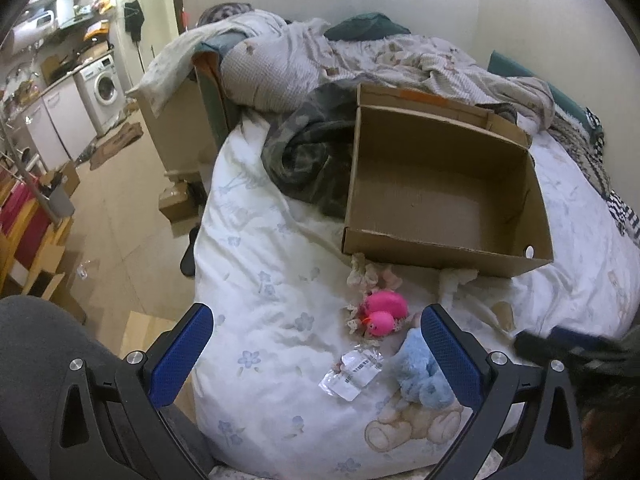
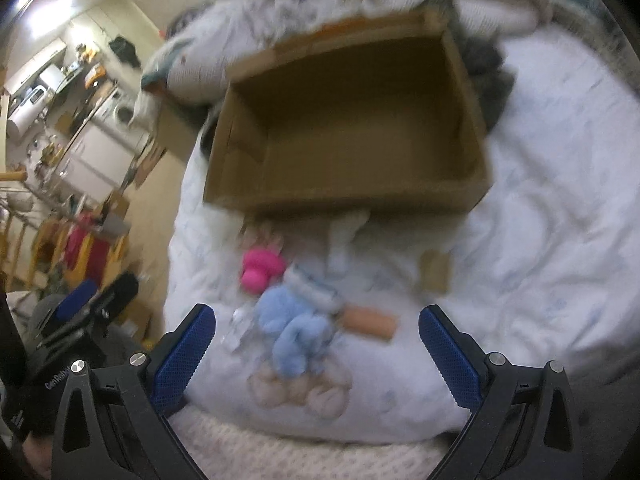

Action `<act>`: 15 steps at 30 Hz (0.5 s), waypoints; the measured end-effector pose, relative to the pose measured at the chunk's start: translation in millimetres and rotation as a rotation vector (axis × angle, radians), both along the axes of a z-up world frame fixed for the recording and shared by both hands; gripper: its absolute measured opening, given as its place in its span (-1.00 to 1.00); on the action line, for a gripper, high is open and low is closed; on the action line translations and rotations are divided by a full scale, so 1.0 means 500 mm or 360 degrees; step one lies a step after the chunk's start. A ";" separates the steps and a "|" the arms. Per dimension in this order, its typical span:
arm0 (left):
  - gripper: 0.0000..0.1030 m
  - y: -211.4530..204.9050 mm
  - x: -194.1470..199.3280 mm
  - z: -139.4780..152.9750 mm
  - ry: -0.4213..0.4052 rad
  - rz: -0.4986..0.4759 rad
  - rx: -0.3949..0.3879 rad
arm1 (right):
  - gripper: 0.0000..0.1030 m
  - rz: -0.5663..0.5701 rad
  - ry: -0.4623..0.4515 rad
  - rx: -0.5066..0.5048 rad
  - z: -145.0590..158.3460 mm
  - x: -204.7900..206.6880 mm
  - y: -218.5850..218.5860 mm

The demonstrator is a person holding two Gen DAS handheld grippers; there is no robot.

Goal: Organize soft objects
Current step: 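Grasp the light-blue plush with the right tool while the left tool approaches the plastic bag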

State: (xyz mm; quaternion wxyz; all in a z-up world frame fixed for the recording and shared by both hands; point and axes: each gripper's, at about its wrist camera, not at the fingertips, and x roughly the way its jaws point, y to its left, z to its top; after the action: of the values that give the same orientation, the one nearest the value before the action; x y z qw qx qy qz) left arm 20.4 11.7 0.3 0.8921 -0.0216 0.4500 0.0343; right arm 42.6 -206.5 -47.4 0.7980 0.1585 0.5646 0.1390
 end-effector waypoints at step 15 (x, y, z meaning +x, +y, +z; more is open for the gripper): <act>1.00 0.036 0.035 -0.059 0.0293 0.0125 -0.0115 | -0.14 0.0010 0.0416 0.0089 -0.181 0.054 0.096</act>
State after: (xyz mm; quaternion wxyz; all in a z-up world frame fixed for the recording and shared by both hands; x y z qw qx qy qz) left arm 37.9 29.8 -29.3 0.8436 -0.0681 0.5297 0.0550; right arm 69.7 -158.7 -137.8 0.7125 0.1955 0.6601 0.1354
